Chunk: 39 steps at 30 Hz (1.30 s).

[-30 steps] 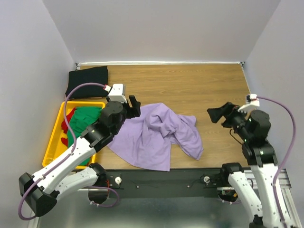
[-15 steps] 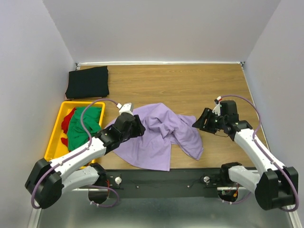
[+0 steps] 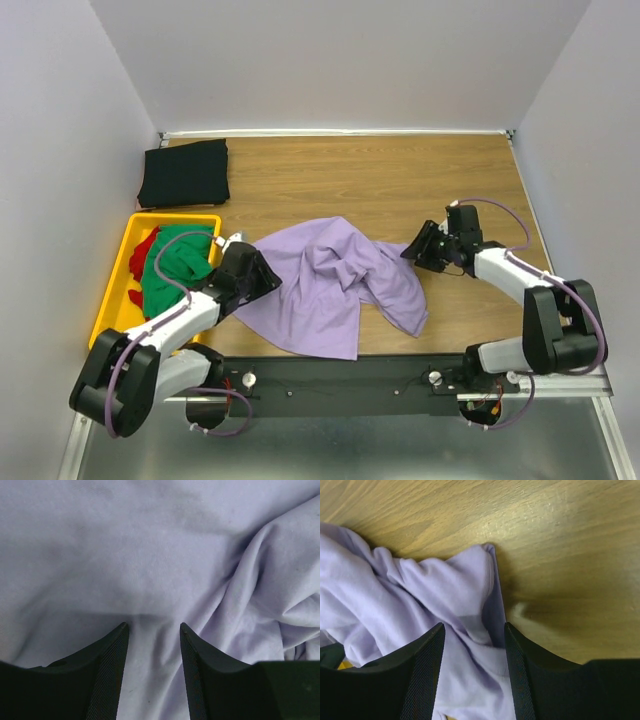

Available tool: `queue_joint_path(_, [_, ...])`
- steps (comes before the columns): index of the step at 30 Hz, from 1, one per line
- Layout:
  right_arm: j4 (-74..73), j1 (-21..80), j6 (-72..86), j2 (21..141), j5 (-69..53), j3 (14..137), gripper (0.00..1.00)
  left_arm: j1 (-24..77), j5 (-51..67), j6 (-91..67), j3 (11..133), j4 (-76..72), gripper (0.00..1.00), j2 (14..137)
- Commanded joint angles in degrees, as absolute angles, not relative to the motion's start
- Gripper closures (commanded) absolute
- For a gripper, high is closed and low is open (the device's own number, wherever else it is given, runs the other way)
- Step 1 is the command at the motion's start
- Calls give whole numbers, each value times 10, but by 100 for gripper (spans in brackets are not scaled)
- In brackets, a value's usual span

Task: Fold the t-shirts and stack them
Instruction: Flatten the tshirt out

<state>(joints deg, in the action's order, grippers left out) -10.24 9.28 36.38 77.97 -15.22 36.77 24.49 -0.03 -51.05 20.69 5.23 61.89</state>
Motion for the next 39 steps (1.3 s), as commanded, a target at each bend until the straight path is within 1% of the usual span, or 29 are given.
queue_joint_path(1, [-16, 94, 388, 839, -176, 375, 42, 231, 20, -501, 228, 35, 46, 656])
queue_joint_path(2, [-5, 93, 395, 851, -179, 376, 43, 229, 18, -498, 231, 34, 46, 669])
queue_joint_path(3, [-5, 93, 395, 862, -181, 378, 47, 228, 14, -498, 236, 33, 46, 676])
queue_joint_path(4, [-5, 92, 394, 881, -180, 385, 58, 227, 11, -498, 244, 32, 46, 685])
queue_joint_path(8, [-5, 67, 381, 903, -164, 397, 85, 212, -37, -455, 303, 67, 46, 744])
queue_joint_path(9, [-6, 49, 377, 898, -144, 405, 87, 207, -59, -429, 318, 82, 46, 771])
queue_joint_path(10, [-13, 39, 374, 893, -91, 411, 90, 207, -69, -420, 346, 90, 47, 785])
queue_joint_path(12, [-45, 12, 362, 880, -26, 450, 92, 204, -94, -393, 373, 104, 46, 823])
queue_joint_path(13, [-55, 7, 356, 876, 47, 470, 92, 200, -102, -387, 400, 107, 47, 834])
queue_joint_path(14, [-65, 5, 349, 873, 80, 489, 92, 200, -112, -379, 412, 110, 46, 845])
queue_joint_path(16, [-79, 4, 324, 864, 156, 546, 92, 195, -135, -356, 453, 122, 47, 878])
queue_joint_path(18, [-82, 4, 296, 861, 183, 581, 90, 194, -174, -339, 480, 137, 47, 909])
queue_joint_path(19, [-82, 4, 284, 867, 195, 610, 87, 194, -190, -322, 509, 144, 47, 921])
queue_joint_path(20, [-85, 4, 273, 871, 201, 626, 81, 193, -215, -310, 525, 149, 47, 933])
queue_joint_path(22, [-111, 4, 254, 882, 212, 659, 75, 194, -242, -288, 577, 161, 46, 975])
queue_joint_path(23, [-121, 5, 243, 883, 206, 666, 64, 194, -264, -268, 596, 167, 46, 991])
queue_joint_path(24, [-131, 5, 236, 881, 189, 669, 60, 194, -272, -259, 615, 169, 47, 1008])
queue_joint_path(26, [-158, 6, 231, 863, 111, 662, 52, 193, -277, -251, 676, 183, 46, 1049])
queue_joint_path(27, [-174, 8, 229, 855, 44, 653, 49, 196, -268, -248, 706, 193, 46, 1057])
queue_joint_path(28, [-184, 11, 229, 846, 12, 643, 46, 197, -261, -249, 715, 192, 47, 1053])
queue_joint_path(30, [-209, 39, 226, 812, -39, 606, 45, 207, -251, -259, 719, 185, 46, 1033])
queue_joint_path(32, [-229, 82, 226, 789, -54, 579, 45, 214, -250, -266, 708, 179, 43, 979])
queue_joint_path(33, [-239, 136, 231, 774, -52, 568, 45, 216, -249, -268, 701, 178, 39, 960])
queue_joint_path(34, [-256, 162, 237, 771, -51, 543, 45, 219, -249, -268, 693, 175, 37, 915])
queue_joint_path(35, [-260, 217, 246, 769, -60, 531, 45, 221, -250, -269, 668, 171, 36, 888])
queue_joint_path(36, [-267, 245, 263, 769, -61, 521, 45, 221, -250, -268, 655, 167, 34, 862])
queue_joint_path(37, [-269, 275, 274, 774, -55, 502, 45, 221, -251, -265, 625, 158, 33, 805])
queue_joint_path(38, [-269, 328, 292, 785, -50, 493, 45, 221, -250, -262, 608, 147, 30, 745])
queue_joint_path(39, [-268, 355, 303, 785, -47, 487, 45, 221, -252, -258, 593, 147, 28, 744])
